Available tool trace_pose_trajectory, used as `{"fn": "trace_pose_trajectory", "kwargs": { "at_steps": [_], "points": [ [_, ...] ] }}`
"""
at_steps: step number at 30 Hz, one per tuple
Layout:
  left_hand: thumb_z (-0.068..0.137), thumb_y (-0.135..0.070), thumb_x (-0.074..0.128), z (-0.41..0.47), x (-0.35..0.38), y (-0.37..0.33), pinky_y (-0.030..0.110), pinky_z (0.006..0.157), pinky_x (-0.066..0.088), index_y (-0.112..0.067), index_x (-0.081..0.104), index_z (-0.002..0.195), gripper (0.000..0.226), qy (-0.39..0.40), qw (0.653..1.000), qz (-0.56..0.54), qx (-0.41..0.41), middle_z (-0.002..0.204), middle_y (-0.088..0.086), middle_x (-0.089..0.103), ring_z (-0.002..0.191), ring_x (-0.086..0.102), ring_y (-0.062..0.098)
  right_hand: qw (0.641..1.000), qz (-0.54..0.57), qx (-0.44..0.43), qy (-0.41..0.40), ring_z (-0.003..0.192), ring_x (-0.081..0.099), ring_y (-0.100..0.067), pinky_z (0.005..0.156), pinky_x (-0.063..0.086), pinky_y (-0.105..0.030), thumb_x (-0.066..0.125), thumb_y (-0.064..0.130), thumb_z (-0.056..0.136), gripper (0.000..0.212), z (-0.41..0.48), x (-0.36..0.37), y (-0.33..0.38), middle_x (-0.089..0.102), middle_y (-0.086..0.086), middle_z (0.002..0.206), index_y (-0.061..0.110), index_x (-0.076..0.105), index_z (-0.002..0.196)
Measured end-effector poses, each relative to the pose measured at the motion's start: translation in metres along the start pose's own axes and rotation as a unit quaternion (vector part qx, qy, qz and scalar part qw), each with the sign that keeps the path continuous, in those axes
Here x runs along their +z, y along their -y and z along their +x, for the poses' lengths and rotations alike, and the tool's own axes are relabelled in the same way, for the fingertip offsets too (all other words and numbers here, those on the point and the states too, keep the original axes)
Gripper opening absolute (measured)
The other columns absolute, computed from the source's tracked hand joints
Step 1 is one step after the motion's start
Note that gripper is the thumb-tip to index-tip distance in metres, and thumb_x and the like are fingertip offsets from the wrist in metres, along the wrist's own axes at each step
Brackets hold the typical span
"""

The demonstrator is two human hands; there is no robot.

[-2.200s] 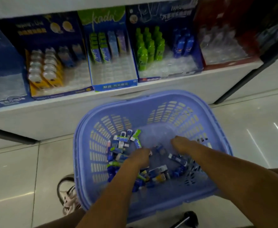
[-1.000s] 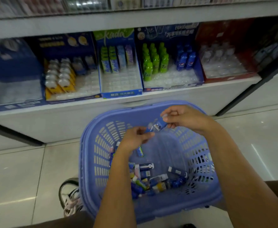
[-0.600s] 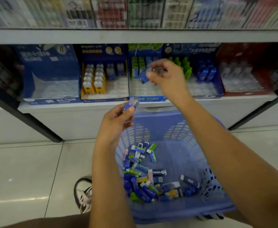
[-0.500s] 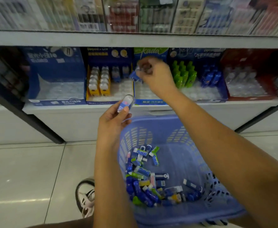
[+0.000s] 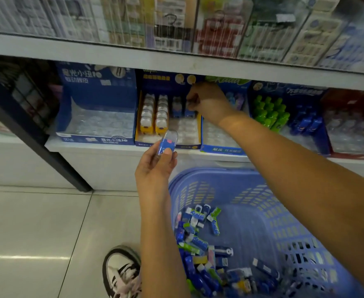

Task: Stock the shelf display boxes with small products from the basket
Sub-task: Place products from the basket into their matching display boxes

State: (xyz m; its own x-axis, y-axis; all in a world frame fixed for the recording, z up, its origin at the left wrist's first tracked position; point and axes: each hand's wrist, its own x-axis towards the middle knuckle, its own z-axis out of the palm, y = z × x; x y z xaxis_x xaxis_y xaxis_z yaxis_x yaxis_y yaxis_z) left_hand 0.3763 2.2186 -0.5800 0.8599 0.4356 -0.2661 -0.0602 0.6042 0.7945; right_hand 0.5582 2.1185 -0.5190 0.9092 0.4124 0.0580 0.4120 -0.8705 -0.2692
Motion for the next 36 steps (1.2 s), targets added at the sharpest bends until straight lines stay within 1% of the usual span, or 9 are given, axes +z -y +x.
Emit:
{"fn": "trace_pose_trajectory", "kwargs": {
  "at_steps": [6, 13, 15, 18, 22, 25, 29, 32, 36],
  "points": [
    [0.089, -0.005, 0.062, 0.003, 0.001, -0.001, 0.02, 0.076, 0.054, -0.011, 0.065, 0.11, 0.022, 0.001, 1.0, -0.02, 0.003, 0.1, 0.004, 0.072, 0.086, 0.07, 0.012, 0.998, -0.066, -0.007, -0.006, 0.123, 0.046, -0.033, 0.099, 0.037, -0.032, 0.062, 0.017, 0.089, 0.037, 0.003, 0.004, -0.004, 0.046, -0.016, 0.136, 0.008, 0.059, 0.125],
    [0.088, -0.011, 0.064, -0.002, 0.005, -0.004, 0.02, 0.077, 0.054, -0.016, 0.066, 0.111, 0.023, 0.012, 1.0, 0.002, 0.011, 0.104, 0.006, 0.071, 0.092, 0.071, 0.014, 0.997, -0.076, -0.009, -0.01, 0.121, 0.048, -0.028, 0.097, 0.039, -0.031, 0.051, 0.017, 0.094, 0.029, -0.012, -0.002, 0.006, 0.051, -0.013, 0.132, 0.012, 0.062, 0.12],
    [0.088, -0.013, 0.065, -0.005, 0.007, -0.002, 0.02, 0.078, 0.054, -0.021, 0.068, 0.106, 0.021, 0.008, 1.0, 0.019, 0.022, 0.102, 0.003, 0.072, 0.095, 0.07, 0.015, 1.0, 0.011, -0.011, -0.014, 0.116, 0.051, -0.02, 0.091, 0.038, -0.022, 0.053, 0.022, 0.095, 0.031, -0.03, 0.0, 0.015, 0.052, -0.007, 0.13, 0.017, 0.058, 0.125],
    [0.087, -0.015, 0.066, -0.006, 0.01, -0.002, 0.02, 0.079, 0.054, -0.021, 0.069, 0.107, 0.021, 0.004, 0.997, 0.054, 0.048, 0.098, -0.003, 0.073, 0.096, 0.069, 0.011, 0.944, 0.329, -0.011, 0.01, 0.068, 0.061, -0.001, 0.065, 0.047, -0.021, 0.057, 0.028, 0.092, 0.013, -0.074, 0.005, 0.027, 0.065, 0.013, 0.09, 0.027, 0.066, 0.102],
    [0.088, -0.014, 0.065, -0.005, 0.019, -0.005, 0.024, 0.084, 0.055, -0.013, 0.066, 0.114, 0.026, 0.027, 0.993, 0.09, 0.073, 0.101, 0.002, 0.072, 0.096, 0.069, 0.012, 0.879, 0.476, -0.006, 0.034, 0.072, 0.068, -0.009, 0.066, 0.056, -0.021, 0.07, 0.019, 0.083, 0.017, -0.102, 0.005, 0.028, 0.066, 0.0, 0.089, 0.031, 0.061, 0.091],
    [0.094, -0.025, 0.057, 0.0, 0.025, -0.002, 0.019, 0.094, 0.047, -0.018, 0.058, 0.128, 0.035, 0.027, 0.937, 0.31, 0.16, 0.118, -0.007, 0.064, 0.11, 0.057, 0.002, 0.906, 0.419, 0.016, -0.052, 0.078, 0.068, -0.015, 0.07, 0.058, -0.024, 0.071, 0.018, 0.082, 0.022, -0.093, -0.001, 0.022, 0.067, 0.003, 0.088, 0.033, 0.057, 0.09],
    [0.096, -0.026, 0.052, 0.007, 0.027, 0.007, 0.022, 0.111, 0.024, -0.015, 0.05, 0.135, 0.041, 0.064, 0.817, 0.534, 0.21, 0.141, 0.002, 0.046, 0.133, 0.033, 0.017, 0.958, 0.26, 0.05, -0.111, 0.079, 0.062, -0.016, 0.075, 0.053, -0.03, 0.067, 0.017, 0.085, 0.022, -0.058, -0.003, 0.009, 0.067, -0.005, 0.096, 0.015, 0.057, 0.105],
    [0.093, -0.021, 0.055, 0.006, 0.025, 0.017, 0.036, 0.116, 0.022, -0.01, 0.045, 0.138, 0.047, 0.077, 0.783, 0.589, 0.187, 0.142, 0.006, 0.042, 0.135, 0.029, 0.02, 0.985, 0.145, 0.028, -0.091, 0.095, 0.061, -0.023, 0.084, 0.05, -0.033, 0.065, 0.016, 0.087, 0.026, -0.032, 0.006, 0.01, 0.066, -0.01, 0.108, 0.01, 0.059, 0.111],
    [0.091, -0.021, 0.057, 0.012, 0.021, 0.023, 0.039, 0.114, 0.023, -0.011, 0.048, 0.137, 0.047, 0.079, 0.772, 0.599, 0.198, 0.139, 0.006, 0.045, 0.133, 0.031, 0.02, 0.994, 0.089, 0.014, -0.061, 0.104, 0.059, -0.03, 0.089, 0.049, -0.04, 0.062, 0.018, 0.089, 0.032, -0.018, 0.02, 0.014, 0.064, -0.014, 0.113, 0.01, 0.053, 0.119]
  ]
}}
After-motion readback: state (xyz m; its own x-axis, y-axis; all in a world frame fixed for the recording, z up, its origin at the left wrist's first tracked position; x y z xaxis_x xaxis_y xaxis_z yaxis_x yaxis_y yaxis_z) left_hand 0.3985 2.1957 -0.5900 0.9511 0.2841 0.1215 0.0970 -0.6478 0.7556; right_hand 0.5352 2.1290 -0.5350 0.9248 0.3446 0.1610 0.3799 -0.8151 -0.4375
